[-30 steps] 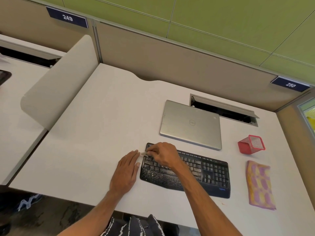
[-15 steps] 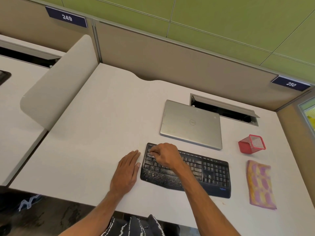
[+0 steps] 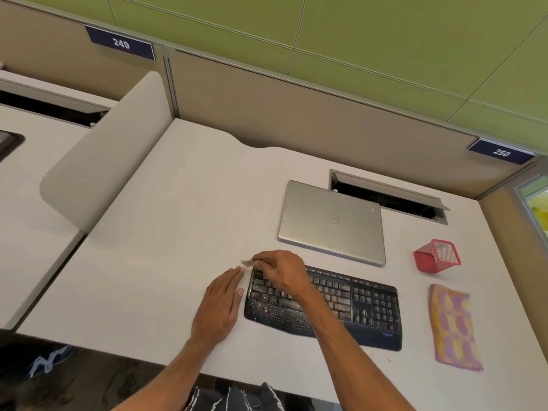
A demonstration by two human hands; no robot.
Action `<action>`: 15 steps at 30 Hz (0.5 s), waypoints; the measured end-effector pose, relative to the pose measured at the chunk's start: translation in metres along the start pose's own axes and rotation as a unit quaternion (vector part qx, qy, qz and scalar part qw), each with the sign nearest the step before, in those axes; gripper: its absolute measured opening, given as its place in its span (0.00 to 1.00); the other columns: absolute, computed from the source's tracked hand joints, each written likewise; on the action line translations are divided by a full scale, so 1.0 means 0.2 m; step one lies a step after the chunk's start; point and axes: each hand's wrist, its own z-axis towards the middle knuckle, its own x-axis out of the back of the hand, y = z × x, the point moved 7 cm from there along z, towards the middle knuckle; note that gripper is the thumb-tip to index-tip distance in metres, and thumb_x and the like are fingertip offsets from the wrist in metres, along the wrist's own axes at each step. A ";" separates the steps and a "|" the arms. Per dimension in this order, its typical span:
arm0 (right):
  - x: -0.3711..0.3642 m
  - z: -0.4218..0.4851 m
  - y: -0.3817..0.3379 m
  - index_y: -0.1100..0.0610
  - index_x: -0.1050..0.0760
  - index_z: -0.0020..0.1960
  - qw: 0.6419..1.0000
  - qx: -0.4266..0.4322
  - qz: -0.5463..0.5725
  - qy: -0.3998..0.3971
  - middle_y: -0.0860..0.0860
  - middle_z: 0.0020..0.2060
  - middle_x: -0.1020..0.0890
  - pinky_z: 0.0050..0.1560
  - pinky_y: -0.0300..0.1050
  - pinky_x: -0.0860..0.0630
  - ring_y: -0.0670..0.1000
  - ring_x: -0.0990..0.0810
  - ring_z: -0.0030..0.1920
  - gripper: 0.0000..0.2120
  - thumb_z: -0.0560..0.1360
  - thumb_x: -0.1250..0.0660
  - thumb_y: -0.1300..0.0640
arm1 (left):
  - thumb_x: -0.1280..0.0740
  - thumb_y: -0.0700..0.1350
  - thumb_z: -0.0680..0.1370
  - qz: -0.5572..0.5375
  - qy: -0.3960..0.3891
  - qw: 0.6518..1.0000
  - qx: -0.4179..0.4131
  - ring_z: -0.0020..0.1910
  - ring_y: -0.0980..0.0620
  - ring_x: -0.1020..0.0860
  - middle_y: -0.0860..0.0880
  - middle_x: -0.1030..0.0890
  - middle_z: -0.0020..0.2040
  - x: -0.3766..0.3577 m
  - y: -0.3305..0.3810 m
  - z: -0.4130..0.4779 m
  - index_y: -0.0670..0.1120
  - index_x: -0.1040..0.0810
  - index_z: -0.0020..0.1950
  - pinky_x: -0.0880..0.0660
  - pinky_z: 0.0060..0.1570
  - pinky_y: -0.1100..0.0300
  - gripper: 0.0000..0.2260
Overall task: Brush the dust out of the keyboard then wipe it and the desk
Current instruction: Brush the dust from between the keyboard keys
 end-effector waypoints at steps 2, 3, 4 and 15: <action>0.06 -0.01 0.03 0.44 0.15 0.61 0.998 -0.045 0.002 0.048 0.40 0.46 0.12 0.38 0.37 0.27 0.40 0.21 0.33 0.15 0.83 0.36 0.41 | 0.48 0.54 0.92 0.002 -0.003 1.000 0.004 0.85 0.57 0.38 0.54 0.33 0.85 -0.01 -0.01 0.00 0.52 0.35 0.87 0.37 0.83 0.50 0.23; 0.07 -0.01 0.05 0.45 0.15 0.60 0.997 -0.060 -0.011 0.057 0.40 0.46 0.12 0.38 0.37 0.27 0.40 0.22 0.33 0.14 0.82 0.35 0.42 | 0.48 0.55 0.92 0.003 -0.005 1.000 0.004 0.85 0.57 0.39 0.54 0.33 0.85 -0.02 -0.01 0.00 0.52 0.35 0.87 0.37 0.84 0.50 0.23; 0.07 -0.01 0.07 0.45 0.15 0.60 0.996 -0.067 -0.024 0.054 0.41 0.46 0.12 0.39 0.37 0.27 0.40 0.23 0.34 0.13 0.82 0.35 0.43 | 0.49 0.55 0.92 0.004 -0.007 1.000 0.004 0.85 0.57 0.39 0.55 0.34 0.85 -0.02 -0.01 0.00 0.52 0.35 0.87 0.37 0.84 0.50 0.23; 0.03 -0.05 0.06 0.45 0.15 0.60 0.996 -0.079 0.001 0.041 0.40 0.47 0.13 0.41 0.41 0.21 0.42 0.20 0.36 0.13 0.83 0.35 0.44 | 0.48 0.54 0.92 0.008 -0.002 1.000 0.000 0.85 0.57 0.38 0.55 0.32 0.84 -0.02 -0.01 0.00 0.51 0.34 0.86 0.38 0.84 0.52 0.23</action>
